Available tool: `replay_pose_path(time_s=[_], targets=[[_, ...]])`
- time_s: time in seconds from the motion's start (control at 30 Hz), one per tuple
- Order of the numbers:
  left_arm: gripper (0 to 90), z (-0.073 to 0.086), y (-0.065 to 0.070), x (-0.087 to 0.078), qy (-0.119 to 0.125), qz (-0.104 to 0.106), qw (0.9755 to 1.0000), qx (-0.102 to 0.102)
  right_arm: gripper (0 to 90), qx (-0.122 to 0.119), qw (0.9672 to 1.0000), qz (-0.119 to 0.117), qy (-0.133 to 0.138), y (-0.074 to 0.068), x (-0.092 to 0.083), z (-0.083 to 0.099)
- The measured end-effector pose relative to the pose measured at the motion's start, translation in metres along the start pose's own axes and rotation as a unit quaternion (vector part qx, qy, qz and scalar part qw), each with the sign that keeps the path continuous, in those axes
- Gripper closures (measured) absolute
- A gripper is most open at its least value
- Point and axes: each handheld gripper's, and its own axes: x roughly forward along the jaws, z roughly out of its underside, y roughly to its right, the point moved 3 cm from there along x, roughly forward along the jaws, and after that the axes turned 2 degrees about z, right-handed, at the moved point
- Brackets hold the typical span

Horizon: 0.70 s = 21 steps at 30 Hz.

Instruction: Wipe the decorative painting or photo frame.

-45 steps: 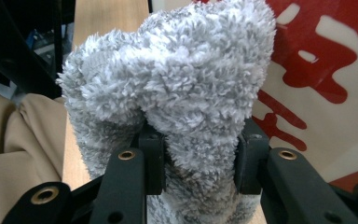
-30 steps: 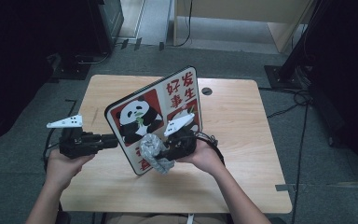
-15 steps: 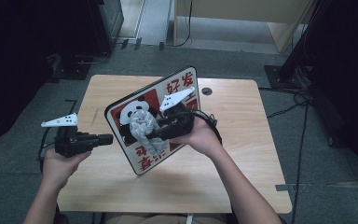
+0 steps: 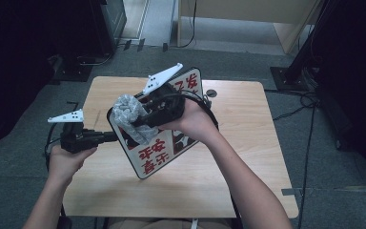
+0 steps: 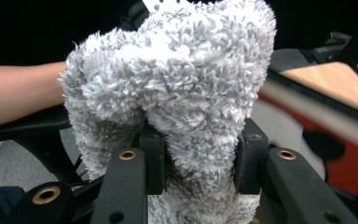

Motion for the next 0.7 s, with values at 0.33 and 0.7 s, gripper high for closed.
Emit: replay_pose_path(time_s=[0.33,0.7], targets=[[87.0,-0.004,0.000,0.004,0.005,0.015,0.9999,0.006,63.9,-0.011,0.9999,0.010,0.001,-0.004,0.003,-0.025],[86.6,-0.005,0.001,0.003,0.012,0.019,0.9997,0.008,64.0,-0.011,0.9995,0.009,-0.029,-0.005,0.011,-0.021]])
